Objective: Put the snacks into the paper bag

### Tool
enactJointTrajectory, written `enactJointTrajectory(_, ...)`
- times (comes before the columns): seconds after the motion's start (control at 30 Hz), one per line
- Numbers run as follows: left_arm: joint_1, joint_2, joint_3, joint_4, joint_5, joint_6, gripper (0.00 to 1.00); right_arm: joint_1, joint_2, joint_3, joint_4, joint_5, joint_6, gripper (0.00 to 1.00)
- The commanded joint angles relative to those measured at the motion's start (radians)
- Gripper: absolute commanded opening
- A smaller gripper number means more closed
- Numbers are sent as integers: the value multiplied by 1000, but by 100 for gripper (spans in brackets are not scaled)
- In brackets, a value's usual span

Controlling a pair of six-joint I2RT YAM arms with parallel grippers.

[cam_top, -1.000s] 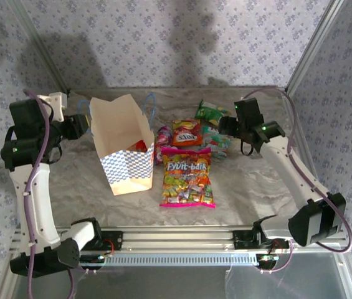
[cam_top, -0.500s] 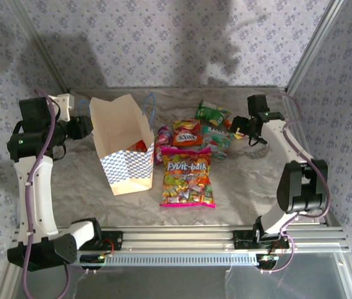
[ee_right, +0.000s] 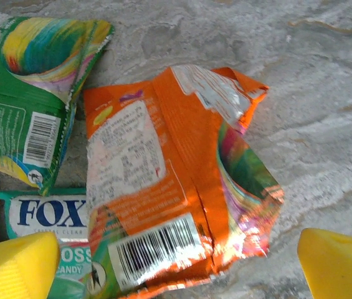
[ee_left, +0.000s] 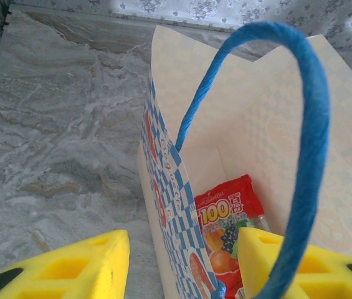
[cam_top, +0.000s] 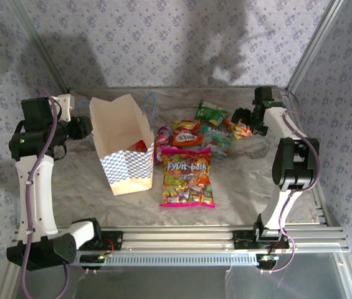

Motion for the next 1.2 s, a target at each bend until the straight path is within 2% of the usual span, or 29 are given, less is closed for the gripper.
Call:
enactJointTrajectory(0.0, -9, 2, -10, 17, -11, 9, 49, -15, 40, 45, -32, -43, -36, 100)
enactJointTrajectory(0.13, -14, 4, -18, 27, -14, 1, 49, -34, 68, 47, -38, -32, -35, 100)
enactJointTrajectory(0.33, -20, 7, -13, 27, -16, -5, 50, -73, 121, 71, -36, -92, -57, 100)
enactJointTrajectory(0.67, -38, 15, -7, 28, -25, -16, 50, -55, 218, 104, -53, -156, -86, 100)
enactJointTrajectory(1.0, -54, 24, 8, 27, -36, -21, 50, -54, 252, 94, -19, -233, -74, 100)
enactJointTrajectory(1.17, -60, 21, 11, 22, -44, -20, 50, -52, 256, 84, 1, -257, -71, 91)
